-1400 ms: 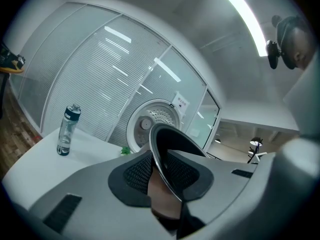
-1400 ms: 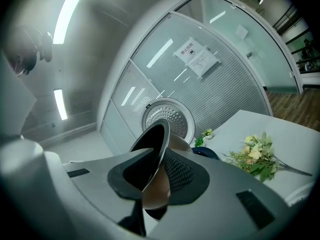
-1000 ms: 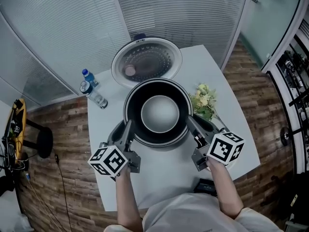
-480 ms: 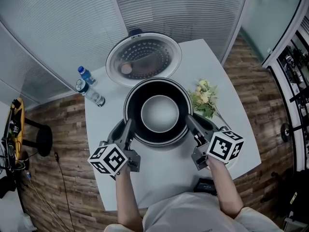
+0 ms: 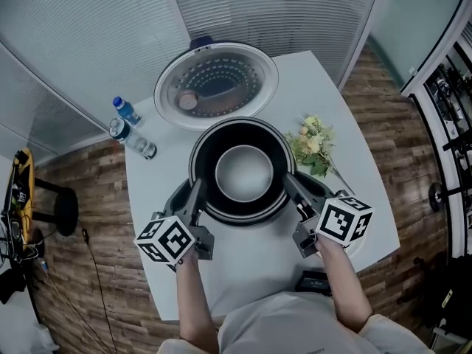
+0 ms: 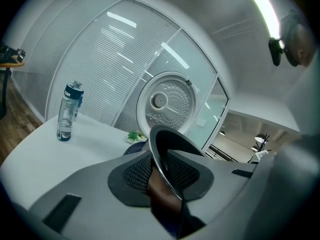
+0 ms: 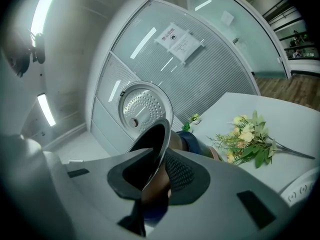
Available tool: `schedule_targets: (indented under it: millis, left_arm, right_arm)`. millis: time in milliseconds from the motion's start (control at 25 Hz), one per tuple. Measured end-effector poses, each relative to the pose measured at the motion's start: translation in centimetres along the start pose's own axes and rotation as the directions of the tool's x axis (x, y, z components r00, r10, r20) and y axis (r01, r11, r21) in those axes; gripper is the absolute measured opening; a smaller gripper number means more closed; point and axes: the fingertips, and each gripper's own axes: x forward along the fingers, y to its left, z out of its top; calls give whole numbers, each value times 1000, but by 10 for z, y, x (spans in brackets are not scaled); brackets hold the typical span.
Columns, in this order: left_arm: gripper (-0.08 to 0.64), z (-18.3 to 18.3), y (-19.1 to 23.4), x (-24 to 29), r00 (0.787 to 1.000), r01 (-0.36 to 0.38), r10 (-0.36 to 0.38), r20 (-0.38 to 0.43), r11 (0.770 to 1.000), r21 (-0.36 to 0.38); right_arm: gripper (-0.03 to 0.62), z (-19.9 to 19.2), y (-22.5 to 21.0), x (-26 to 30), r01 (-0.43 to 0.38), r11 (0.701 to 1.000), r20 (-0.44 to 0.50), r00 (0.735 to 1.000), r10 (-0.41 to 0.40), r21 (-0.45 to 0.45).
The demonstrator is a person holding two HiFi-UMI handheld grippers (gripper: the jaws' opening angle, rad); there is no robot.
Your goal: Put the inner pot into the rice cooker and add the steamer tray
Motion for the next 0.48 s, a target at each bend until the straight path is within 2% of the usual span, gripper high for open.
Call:
schedule_targets:
  millis: [320, 480]
  left_arm:
    - [98, -5, 5, 7, 999, -11, 11, -34, 1000, 12]
    - [100, -10, 8, 10, 997, -35, 38, -63, 998, 55]
  right_arm:
    - [89, -5, -9, 6, 21, 1000, -30, 999, -21, -2]
    - [94, -9, -13, 9, 47, 999, -51, 998, -48, -18]
